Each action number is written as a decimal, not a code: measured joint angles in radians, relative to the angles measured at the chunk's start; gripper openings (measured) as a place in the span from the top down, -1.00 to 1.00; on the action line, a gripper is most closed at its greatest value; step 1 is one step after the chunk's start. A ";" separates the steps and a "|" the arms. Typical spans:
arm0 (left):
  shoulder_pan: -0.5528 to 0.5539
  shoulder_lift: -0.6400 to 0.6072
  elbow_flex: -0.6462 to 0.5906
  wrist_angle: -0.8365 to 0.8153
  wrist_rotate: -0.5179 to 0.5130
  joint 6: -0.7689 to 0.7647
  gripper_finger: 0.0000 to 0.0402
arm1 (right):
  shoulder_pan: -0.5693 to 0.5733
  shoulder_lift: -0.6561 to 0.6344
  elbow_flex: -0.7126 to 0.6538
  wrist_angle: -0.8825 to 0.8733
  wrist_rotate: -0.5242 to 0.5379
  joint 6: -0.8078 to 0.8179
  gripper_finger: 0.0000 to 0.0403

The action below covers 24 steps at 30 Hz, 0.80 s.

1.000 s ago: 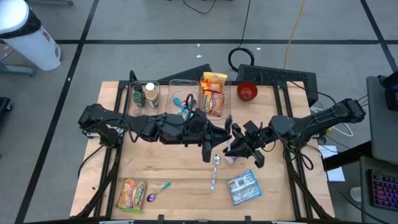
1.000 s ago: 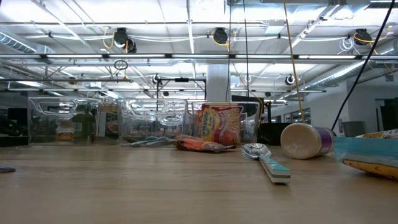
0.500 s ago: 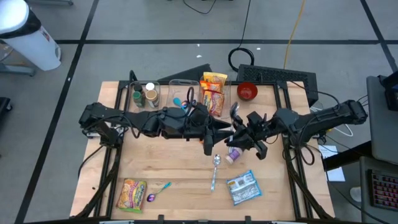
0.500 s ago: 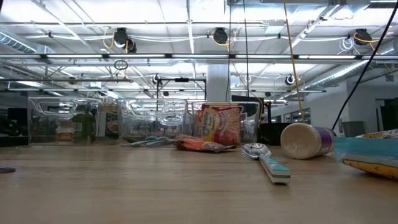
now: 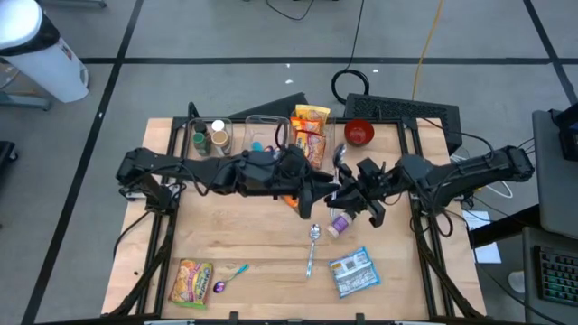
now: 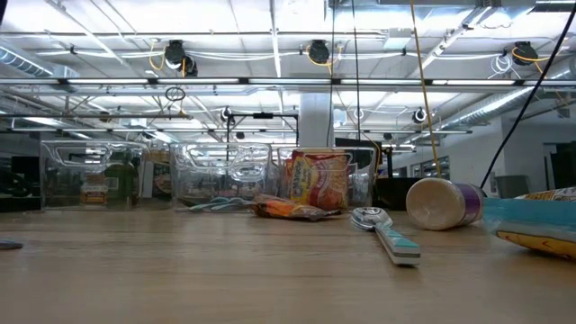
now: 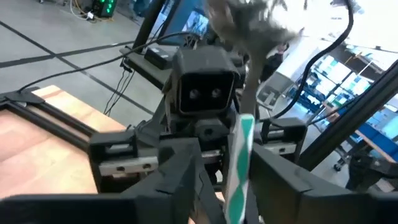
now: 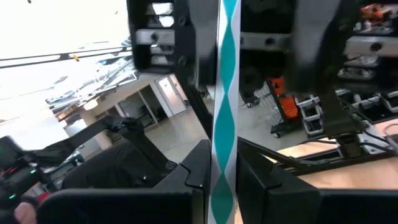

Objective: Pick & Place Food Item
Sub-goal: Put the left blue spoon into the middle transparent bin

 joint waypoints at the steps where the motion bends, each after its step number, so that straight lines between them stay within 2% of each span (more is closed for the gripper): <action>1: 0.000 0.002 0.000 -0.003 0.000 0.001 0.35 | -0.004 0.000 0.000 -0.003 0.000 0.000 0.84; 7: 0.002 0.026 0.000 -0.003 0.007 0.004 0.85 | -0.021 0.000 -0.002 -0.017 -0.021 0.003 0.84; 11: 0.004 0.032 0.001 0.001 0.010 0.000 0.85 | -0.026 0.000 -0.002 -0.026 -0.026 0.002 0.81; 20: 0.010 0.035 -0.002 0.013 -0.027 -0.002 0.83 | -0.037 -0.006 0.000 -0.012 -0.029 -0.009 0.23; 24: 0.023 0.023 -0.002 -0.003 -0.027 -0.002 0.83 | -0.079 -0.028 0.000 -0.035 -0.075 -0.030 0.05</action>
